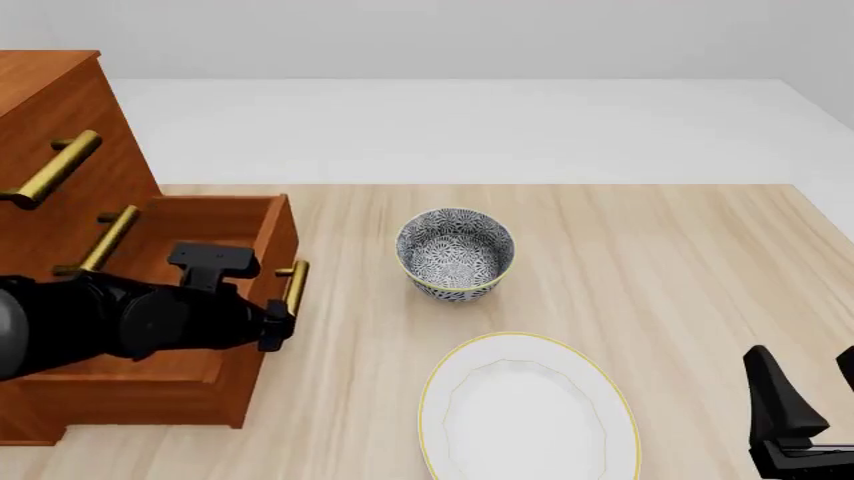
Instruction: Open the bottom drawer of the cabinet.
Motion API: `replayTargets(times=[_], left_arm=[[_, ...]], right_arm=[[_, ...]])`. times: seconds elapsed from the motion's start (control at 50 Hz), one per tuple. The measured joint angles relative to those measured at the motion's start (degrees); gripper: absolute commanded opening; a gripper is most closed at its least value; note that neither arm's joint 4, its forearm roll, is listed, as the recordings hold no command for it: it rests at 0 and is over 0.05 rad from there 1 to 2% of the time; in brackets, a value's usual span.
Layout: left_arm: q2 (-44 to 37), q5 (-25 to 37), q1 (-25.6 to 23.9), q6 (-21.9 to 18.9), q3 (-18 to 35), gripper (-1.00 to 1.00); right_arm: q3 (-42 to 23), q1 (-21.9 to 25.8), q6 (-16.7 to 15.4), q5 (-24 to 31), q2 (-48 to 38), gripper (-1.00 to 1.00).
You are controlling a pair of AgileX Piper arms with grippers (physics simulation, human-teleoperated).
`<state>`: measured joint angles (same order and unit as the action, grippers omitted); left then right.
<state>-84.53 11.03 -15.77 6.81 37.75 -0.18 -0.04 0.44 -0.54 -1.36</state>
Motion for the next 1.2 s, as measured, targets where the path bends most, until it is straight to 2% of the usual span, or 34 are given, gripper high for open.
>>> replayTargets(times=[0.46, 0.82, 0.94, 1.08, 1.2], left_arm=[[-1.50, -0.21, -3.25, 0.78, 1.42, 1.00], [-1.73, 0.32, -3.50, 6.69, 2.19, 1.00], [-1.79, 0.54, -3.51, 7.56, 2.38, 1.00], [-1.76, 0.74, -3.37, 5.89, 2.37, 1.00], [0.08, 1.36, -2.91, 1.19, 2.93, 1.00]], right_arm=[[0.00, 0.01, -0.01, 0.01, 0.01, 1.00], [0.00, 0.00, -0.01, 0.00, 0.01, 1.00], [0.00, 0.00, 0.00, 0.01, 0.02, 1.00], [0.00, 0.00, 0.00, 0.01, 0.02, 1.00], [0.00, 0.00, 0.01, 0.00, 0.00, 1.00]])
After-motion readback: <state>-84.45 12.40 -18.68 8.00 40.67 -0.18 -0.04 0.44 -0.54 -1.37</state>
